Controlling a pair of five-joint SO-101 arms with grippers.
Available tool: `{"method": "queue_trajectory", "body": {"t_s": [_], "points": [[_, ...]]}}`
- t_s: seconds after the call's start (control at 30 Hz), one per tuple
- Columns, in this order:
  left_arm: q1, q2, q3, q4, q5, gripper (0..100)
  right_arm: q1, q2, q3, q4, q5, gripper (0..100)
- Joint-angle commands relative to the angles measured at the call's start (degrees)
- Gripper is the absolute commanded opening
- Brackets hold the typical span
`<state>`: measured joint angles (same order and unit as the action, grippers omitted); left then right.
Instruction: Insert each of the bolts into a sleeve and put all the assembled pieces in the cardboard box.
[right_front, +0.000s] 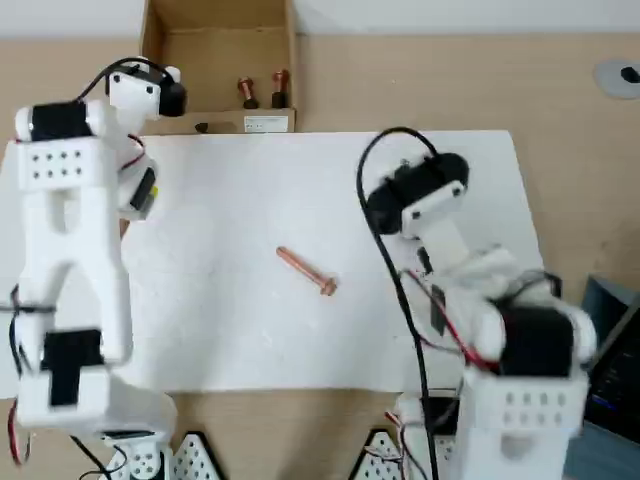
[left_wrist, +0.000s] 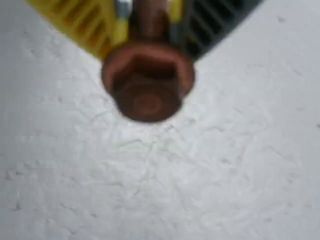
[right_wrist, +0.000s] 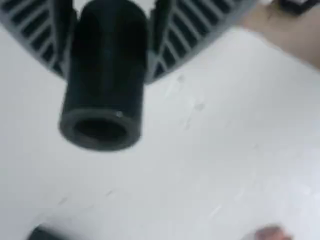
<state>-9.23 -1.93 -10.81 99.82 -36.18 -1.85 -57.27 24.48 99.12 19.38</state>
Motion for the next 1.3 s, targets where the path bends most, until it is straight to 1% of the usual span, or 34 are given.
{"method": "queue_trajectory", "body": {"t_s": [0.0, 0.1, 0.2, 0.43, 0.6, 0.7, 0.77, 0.93, 1.13, 1.27], "points": [[2.4, -11.5, 6.1, 0.5, 4.0, 1, 2.7, -5.4, -2.5, -3.2, -0.3, 0.9], [4.1, -17.7, 11.4, 0.2, 7.5, 1, 6.4, -8.7, 1.7, -6.4, -0.7, 0.9], [4.7, -23.7, 17.1, -3.8, 11.6, 1, 8.5, -11.9, 6.5, -10.2, -4.6, 0.9], [4.3, -39.0, 34.9, -20.6, 23.6, 0, 8.4, -18.4, 17.3, -19.6, -13.0, 0.9], [4.5, -50.1, 48.2, -29.5, 30.2, 0, 7.7, -21.8, 24.2, -25.0, -18.2, 0.9], [4.7, -56.8, 55.1, -33.7, 32.9, 0, 3.8, -23.8, 27.6, -25.7, -20.8, 0.9], [4.7, -61.2, 59.2, -36.3, 34.8, 0, -0.4, -25.2, 29.7, -25.8, -23.5, 0.9], [4.7, -72.0, 67.2, -41.6, 39.9, 0, -10.2, -28.9, 35.8, -30.9, -28.0, 0.9], [4.7, -85.5, 75.2, -44.7, 45.6, 0, -20.2, -33.3, 43.7, -39.5, -28.7, 0.9], [4.7, -94.7, 79.7, -45.9, 49.5, 0, -26.0, -35.7, 48.0, -43.3, -28.6, 0.9]]}}
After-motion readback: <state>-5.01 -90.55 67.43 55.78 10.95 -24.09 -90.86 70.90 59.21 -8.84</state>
